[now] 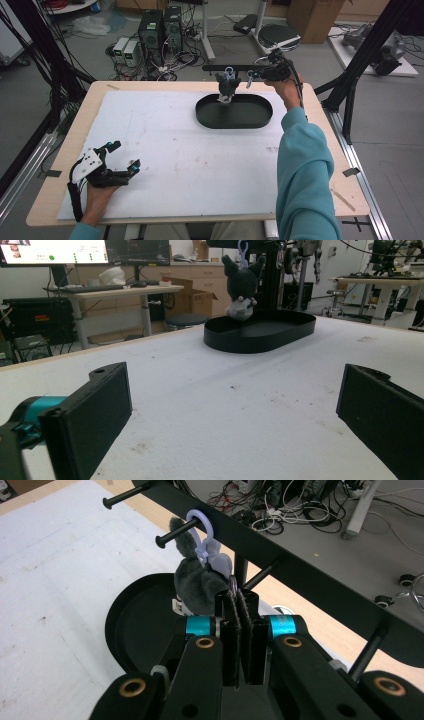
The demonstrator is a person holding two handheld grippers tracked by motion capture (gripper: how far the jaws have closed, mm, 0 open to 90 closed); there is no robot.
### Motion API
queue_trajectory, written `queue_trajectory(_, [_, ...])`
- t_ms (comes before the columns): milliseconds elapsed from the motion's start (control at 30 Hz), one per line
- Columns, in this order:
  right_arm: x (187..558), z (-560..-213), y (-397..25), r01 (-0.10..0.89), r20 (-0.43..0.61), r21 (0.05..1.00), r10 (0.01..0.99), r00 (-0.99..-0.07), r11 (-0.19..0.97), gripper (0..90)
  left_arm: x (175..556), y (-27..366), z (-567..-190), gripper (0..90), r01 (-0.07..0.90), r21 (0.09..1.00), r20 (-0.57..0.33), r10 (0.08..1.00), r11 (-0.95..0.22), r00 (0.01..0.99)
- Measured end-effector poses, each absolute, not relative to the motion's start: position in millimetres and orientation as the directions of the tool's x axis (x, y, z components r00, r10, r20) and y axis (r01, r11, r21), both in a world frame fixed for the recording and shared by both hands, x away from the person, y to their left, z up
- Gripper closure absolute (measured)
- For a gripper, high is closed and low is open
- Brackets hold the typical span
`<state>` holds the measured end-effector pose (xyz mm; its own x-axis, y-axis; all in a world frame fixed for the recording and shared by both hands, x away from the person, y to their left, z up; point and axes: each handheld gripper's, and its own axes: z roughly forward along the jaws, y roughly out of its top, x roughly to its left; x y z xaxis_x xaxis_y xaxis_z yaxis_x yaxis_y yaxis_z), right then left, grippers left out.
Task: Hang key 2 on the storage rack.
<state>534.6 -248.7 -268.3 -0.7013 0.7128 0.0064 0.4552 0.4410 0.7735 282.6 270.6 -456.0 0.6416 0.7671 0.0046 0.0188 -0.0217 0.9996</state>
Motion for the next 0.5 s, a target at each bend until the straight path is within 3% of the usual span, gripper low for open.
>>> queue_trajectory(500, [541.9, -272.5, -249.8, 0.440, -0.006, 0.785, 0.717, -0.697, 0.435, 88.7, 282.5, 270.0, -456.2, 1.7, 0.014, 1.000, 0.008, 0.769, -0.022, 0.639])
